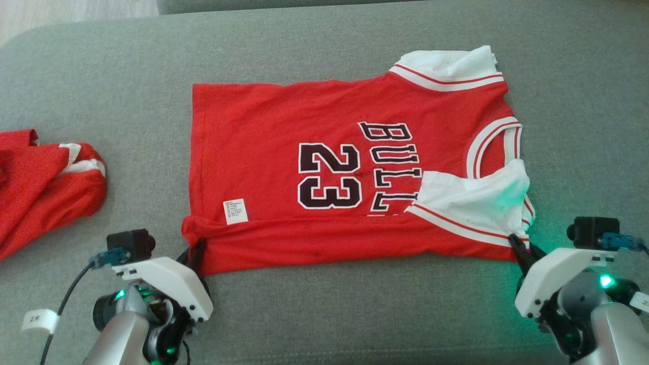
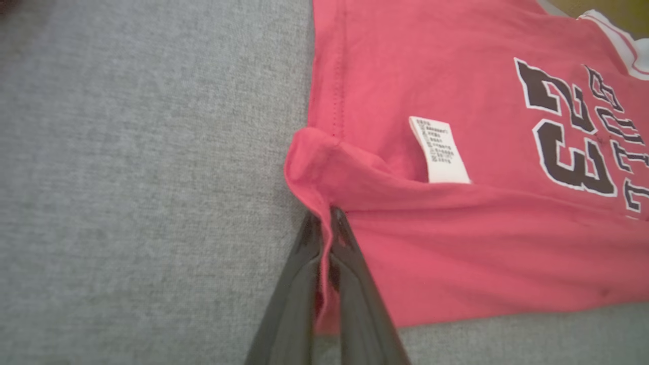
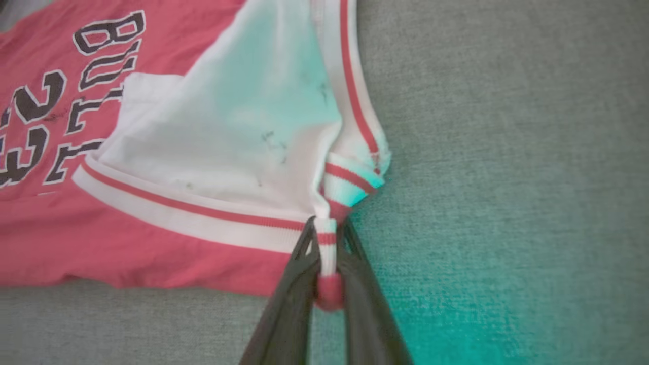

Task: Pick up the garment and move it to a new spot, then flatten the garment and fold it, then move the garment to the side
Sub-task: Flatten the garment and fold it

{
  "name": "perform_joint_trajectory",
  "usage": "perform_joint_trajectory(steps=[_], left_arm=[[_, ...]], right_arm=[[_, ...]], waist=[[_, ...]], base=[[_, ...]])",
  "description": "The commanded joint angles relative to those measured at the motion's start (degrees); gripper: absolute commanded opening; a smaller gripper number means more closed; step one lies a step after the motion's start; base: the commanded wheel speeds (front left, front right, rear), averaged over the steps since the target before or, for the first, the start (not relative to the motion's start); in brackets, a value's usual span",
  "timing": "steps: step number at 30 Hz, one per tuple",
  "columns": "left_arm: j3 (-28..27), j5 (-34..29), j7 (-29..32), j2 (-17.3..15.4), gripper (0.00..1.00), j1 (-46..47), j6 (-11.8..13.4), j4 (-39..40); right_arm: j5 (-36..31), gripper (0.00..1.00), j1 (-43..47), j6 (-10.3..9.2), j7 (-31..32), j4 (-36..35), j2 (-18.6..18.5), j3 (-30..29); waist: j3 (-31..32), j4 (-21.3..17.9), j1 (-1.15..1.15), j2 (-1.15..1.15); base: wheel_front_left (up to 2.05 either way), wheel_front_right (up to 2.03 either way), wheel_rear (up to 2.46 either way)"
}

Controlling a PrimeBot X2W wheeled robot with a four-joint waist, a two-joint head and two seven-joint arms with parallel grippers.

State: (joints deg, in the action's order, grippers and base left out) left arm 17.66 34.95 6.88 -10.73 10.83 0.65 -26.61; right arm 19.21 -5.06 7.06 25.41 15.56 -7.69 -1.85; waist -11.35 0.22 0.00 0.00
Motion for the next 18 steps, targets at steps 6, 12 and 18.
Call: perform_joint_trajectory(steps=[6, 12, 18], left_arm=[[-0.4, -1.0, -1.3, -0.7, 0.00, -0.7, 0.5, 2.2], [-1.3, -0.7, -1.5, -2.2, 0.00, -4.5, 2.1, 7.6], [-2.3, 0.3, 1.0, -3.9, 0.00, -9.5, 4.3, 12.8]], right_arm=[[1.4, 0.00, 0.6, 0.43, -0.6, -3.3, 0.8, -0.4], [2.3, 0.00, 4.7, 0.43, -0.4, -6.9, 1.6, -1.8], [2.8, 0.00, 9.4, 0.43, 0.8, -10.4, 2.2, -2.7]], waist=[[0.8, 0.1, 0.00, 0.00], [2.8, 0.0, 0.00, 0.00], [5.0, -0.3, 0.00, 0.00]], base=[[0.00, 0.00, 0.00], [0.00, 0.00, 0.00], [0.00, 0.00, 0.00]])
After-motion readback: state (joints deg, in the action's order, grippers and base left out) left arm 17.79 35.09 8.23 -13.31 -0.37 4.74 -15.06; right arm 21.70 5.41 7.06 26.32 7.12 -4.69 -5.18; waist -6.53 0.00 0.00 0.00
